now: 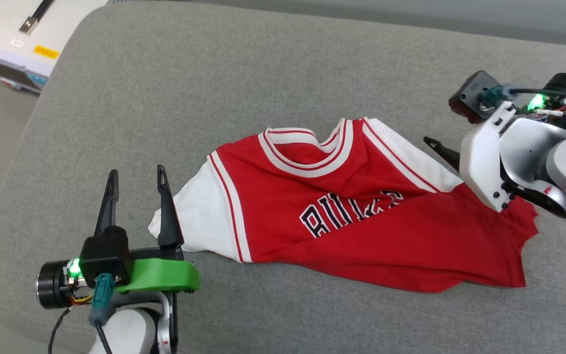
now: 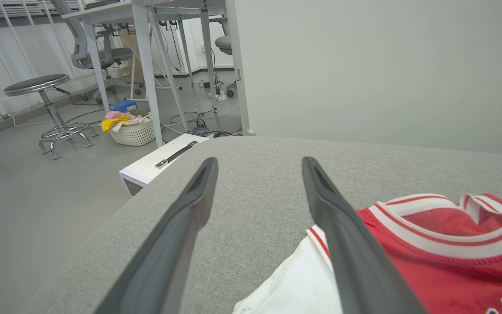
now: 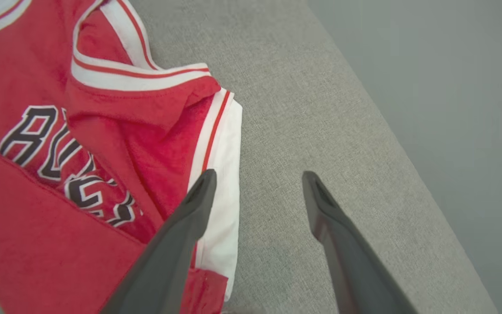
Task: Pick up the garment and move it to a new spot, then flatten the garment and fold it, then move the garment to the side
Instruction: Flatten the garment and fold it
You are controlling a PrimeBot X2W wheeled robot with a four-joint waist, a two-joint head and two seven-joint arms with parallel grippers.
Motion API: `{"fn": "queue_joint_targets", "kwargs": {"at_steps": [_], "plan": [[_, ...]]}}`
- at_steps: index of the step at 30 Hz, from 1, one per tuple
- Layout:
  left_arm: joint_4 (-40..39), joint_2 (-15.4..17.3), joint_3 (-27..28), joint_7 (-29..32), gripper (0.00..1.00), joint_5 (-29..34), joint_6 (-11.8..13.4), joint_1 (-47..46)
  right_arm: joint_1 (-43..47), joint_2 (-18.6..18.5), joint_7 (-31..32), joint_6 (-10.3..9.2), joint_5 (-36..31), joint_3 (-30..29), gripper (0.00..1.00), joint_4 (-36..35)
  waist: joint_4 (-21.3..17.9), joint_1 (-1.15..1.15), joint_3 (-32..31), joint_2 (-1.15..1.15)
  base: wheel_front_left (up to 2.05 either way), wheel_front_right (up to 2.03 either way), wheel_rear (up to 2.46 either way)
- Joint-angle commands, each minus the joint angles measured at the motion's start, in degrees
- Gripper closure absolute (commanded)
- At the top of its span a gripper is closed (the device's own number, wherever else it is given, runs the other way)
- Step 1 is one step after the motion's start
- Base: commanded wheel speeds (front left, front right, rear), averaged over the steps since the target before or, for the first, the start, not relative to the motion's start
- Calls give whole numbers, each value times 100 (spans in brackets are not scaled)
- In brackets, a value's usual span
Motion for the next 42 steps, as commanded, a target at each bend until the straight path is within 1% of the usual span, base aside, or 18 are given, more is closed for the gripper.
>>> {"fn": "queue_joint_targets", "kwargs": {"at_steps": [1, 4, 8, 14, 17, 19, 20, 24, 28, 32, 35, 38, 42], "plan": [[-44, -69, 58, -33, 0, 190, -53, -27, -232, -35, 219, -4, 195, 222, 0, 12, 190, 0, 255, 0, 0, 0, 0], [-96, -271, 170, -33, 0, 398, -171, -63, -634, -75, 696, -4, 599, 788, 0, 126, 254, 0, 420, 0, 0, 0, 0], [-144, -504, 299, -33, 0, 588, -334, -122, -871, -23, 1021, -4, 871, 1253, 0, 415, 339, 0, 608, 0, 0, 0, 0], [-186, -761, 453, -33, 0, 800, -547, -202, -663, 76, 1346, -4, 857, 1430, 0, 790, 419, 0, 819, 0, 0, 0, 0], [-173, -838, 494, -33, 0, 884, -653, -230, -381, 106, 1533, -4, 809, 1437, 0, 775, 434, 0, 864, 0, 0, 0, 0], [-166, -873, 530, -34, 0, 917, -698, -238, -297, 113, 1552, -4, 806, 1438, 0, 726, 423, 0, 875, 0, 0, 0, 0], [-157, -890, 553, -34, 0, 938, -722, -238, -276, 111, 1551, -4, 800, 1438, 100, 706, 406, 0, 873, 0, 0, 0, 0], [-106, -937, 631, -34, 0, 1008, -797, -207, -416, 116, 1066, -4, 803, 1439, 100, 704, 310, 0, 780, 0, 0, 0, 0], [-34, -965, 695, -34, 0, 1070, -854, -144, -586, 82, 180, -4, 740, 1427, 100, 783, 174, 0, 561, 0, 0, 0, 0], [43, -975, 745, -34, 0, 1124, -926, -25, -528, -79, -745, -4, 743, 1191, 100, 853, 9, 0, 271, 0, 0, 0, 0], [80, -975, 780, -34, 0, 1163, -968, 113, -227, -269, -1297, -4, 838, 844, 100, 874, -142, 0, 62, 0, 0, 0, 0], [114, -959, 833, -34, 0, 1170, -1016, 234, 163, -475, -1622, -4, 842, 502, 100, 891, -304, 0, -97, 0, 0, 0, 0], [151, -944, 893, -34, 0, 1191, -1064, 382, 861, -677, -1967, -4, 932, -182, 100, 972, -515, 0, -275, 0, 0, 0, 0]]}}
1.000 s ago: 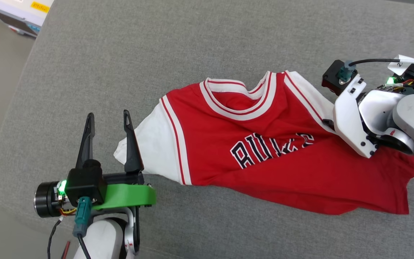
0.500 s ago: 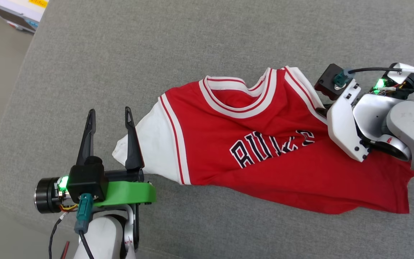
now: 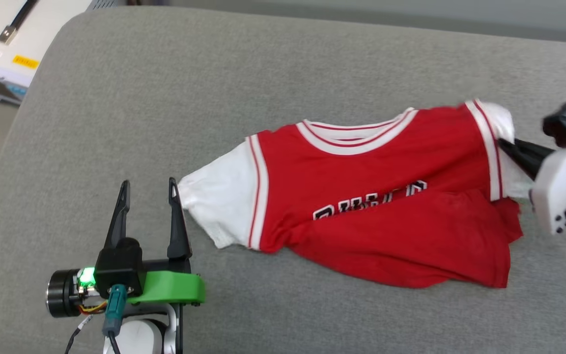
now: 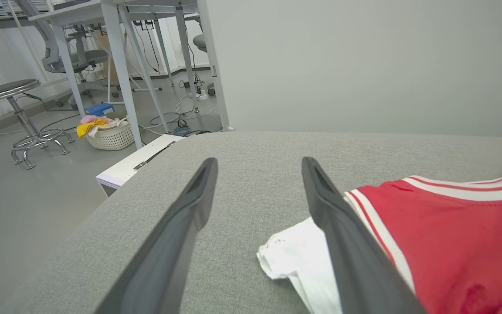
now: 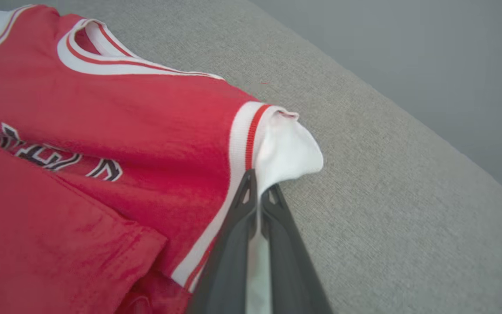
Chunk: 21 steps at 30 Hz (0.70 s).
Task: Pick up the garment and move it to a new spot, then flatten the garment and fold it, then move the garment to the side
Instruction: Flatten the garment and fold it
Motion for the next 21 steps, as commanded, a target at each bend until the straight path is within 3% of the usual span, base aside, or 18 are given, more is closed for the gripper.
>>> {"fn": "queue_joint_targets", "kwargs": {"at_steps": [1, 14, 21], "plan": [[17, -6, 32, -34, 0, 34, -32, 111, 270, -81, -122, -4, 56, -239, 100, 63, -310, 0, -284, 0, 0, 0, 0], [30, -23, 73, -34, 0, 113, -114, 295, 2635, -251, -556, -4, -292, -3015, 100, 756, -675, 0, -432, 0, 0, 0, 0], [33, -55, -18, -34, 0, 143, -157, 182, 2788, -55, -185, -4, -993, -4174, 100, 615, -556, 0, -273, 0, 0, 0, 0]]}}
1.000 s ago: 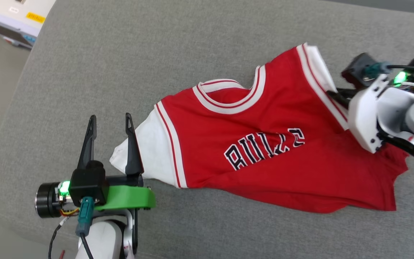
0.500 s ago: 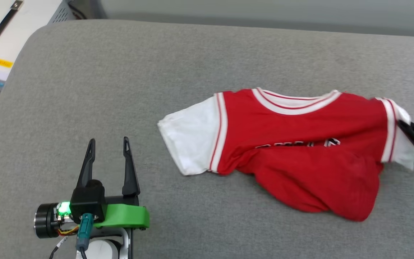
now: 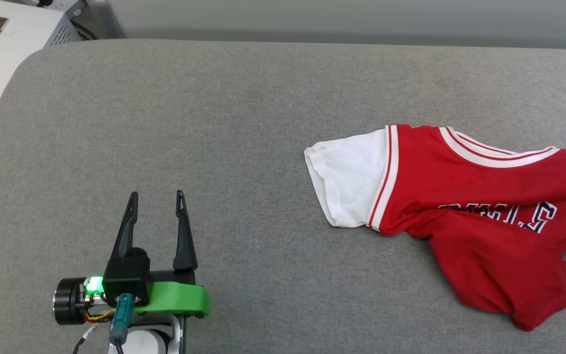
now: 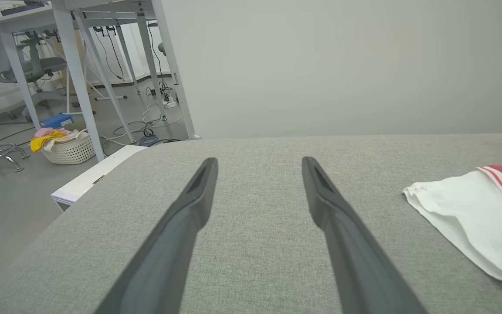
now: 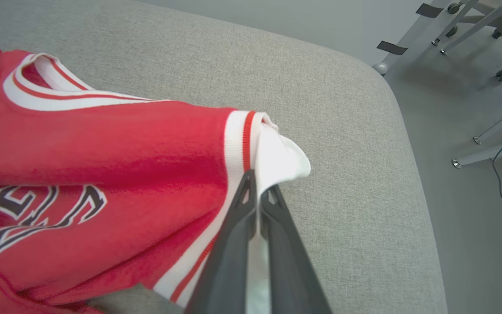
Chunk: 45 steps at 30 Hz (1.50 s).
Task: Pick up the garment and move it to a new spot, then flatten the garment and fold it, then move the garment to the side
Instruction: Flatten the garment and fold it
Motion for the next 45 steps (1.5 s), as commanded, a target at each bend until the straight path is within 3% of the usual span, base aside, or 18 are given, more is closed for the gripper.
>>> {"fn": "queue_joint_targets", "kwargs": {"at_steps": [1, 9, 17, 21, 23, 24, 25, 31, 35, 39, 45], "plan": [[13, -35, -26, -34, 0, 50, -28, -49, -110, 83, 146, -4, -183, -176, 100, -85, 102, 0, 101, 0, 0, 0, 0], [57, -95, -209, -34, 0, 17, -9, -220, -1000, 390, 998, -4, -1035, -363, 100, -189, 432, 0, 382, 0, 0, 0, 0], [94, -128, -300, -34, 0, -38, 52, -324, -1594, 949, 1469, -4, -1155, 444, 100, 502, 608, 0, 571, 0, 0, 0, 0], [142, -138, -348, -34, 0, -58, 66, -362, -1659, 1093, 1342, -4, -1005, 809, 100, 976, 645, 0, 564, 0, 0, 0, 0], [162, -141, -344, -34, 0, -73, 77, -365, -1671, 1141, 1076, -4, -882, 830, 71, 1127, 633, 0, 517, 0, 0, 0, 0], [171, -141, -337, -34, 0, -77, 81, -356, -1665, 1145, 931, -4, -847, 831, 51, 1176, 622, 0, 485, 0, 0, 0, 0], [181, -142, -325, -34, 0, -79, 87, -338, -1657, 1129, 704, -4, -851, 817, 0, 1219, 604, 0, 434, 0, 0, 0, 0], [194, -129, -213, -34, 0, -47, 80, -143, -1472, 1119, -599, -4, -1171, 422, 0, 1284, 409, 0, 90, 0, 0, 0, 0], [164, -77, -136, -34, 0, -34, 29, -50, -1208, 1319, -1300, -4, -1636, -91, 0, 1037, 251, 0, -122, 0, 0, 0, 0], [155, 41, -68, -34, 0, -34, -101, -65, -806, 1773, -1599, -4, -2207, -742, 0, 372, 96, 0, -283, 0, 0, 0, 0], [174, 300, 10, -34, 0, -91, -460, -408, 107, 2731, -1696, -4, -3047, -1442, 0, -1196, -72, 0, -390, 0, 0, 0, 0]]}}
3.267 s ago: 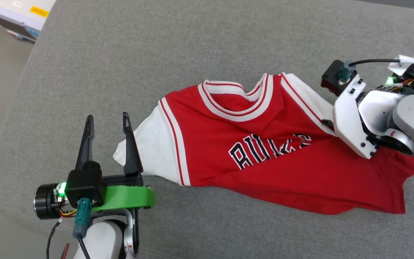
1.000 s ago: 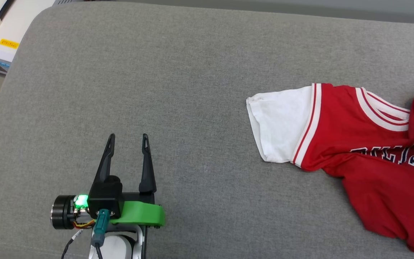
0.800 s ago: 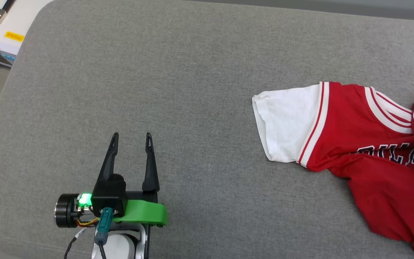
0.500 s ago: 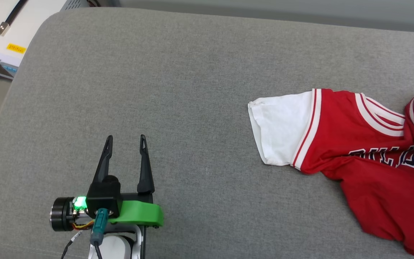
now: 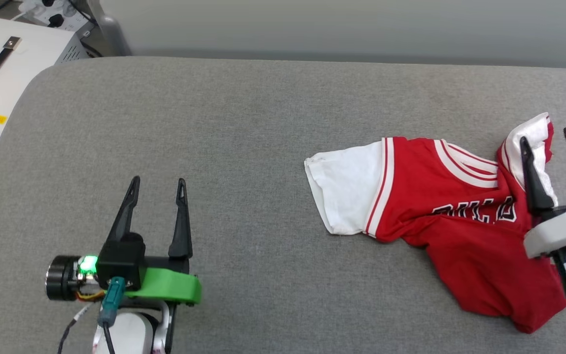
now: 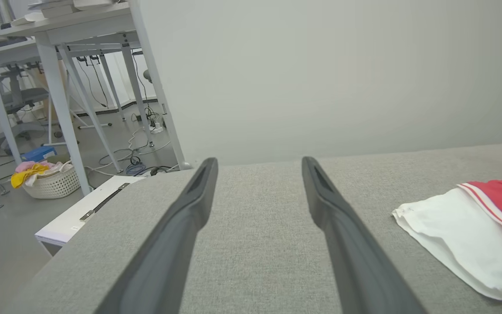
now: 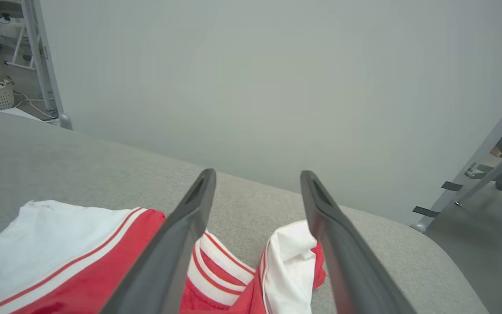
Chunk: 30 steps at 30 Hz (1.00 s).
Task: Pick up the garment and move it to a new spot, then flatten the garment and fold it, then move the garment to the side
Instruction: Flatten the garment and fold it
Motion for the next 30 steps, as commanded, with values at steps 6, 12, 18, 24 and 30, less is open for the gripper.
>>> {"fn": "queue_joint_targets", "kwargs": {"at_steps": [6, 12, 18, 24, 30], "plan": [[327, 350, -19, -34, 0, -150, -603, -859, 945, 781, -51, -4, -370, -196, 0, -1178, -212, 0, -67, 0, 0, 0, 0], [951, 668, -292, 375, 0, -489, -1126, -1919, 1433, 1124, -57, -4, -511, -113, 0, -1605, -354, 0, 9, 0, 0, 0, 0], [1337, 1063, -1237, 1896, 0, -1540, -1236, -3145, 1558, 1258, -59, -4, -523, -39, 0, -1790, -554, 0, 234, 0, 0, 0, 0], [1641, 1442, -2434, 3689, 0, -2988, -1239, -4209, 1450, 1291, -59, -4, -630, 16, 0, -1842, -732, 0, 556, 0, 0, 0, 0], [2102, 1525, -3456, 5004, 0, -3848, -1239, -5168, 1173, 1313, -59, -4, -671, 125, 0, -1854, -964, 0, 974, 0, 0, 0, 0]]}}
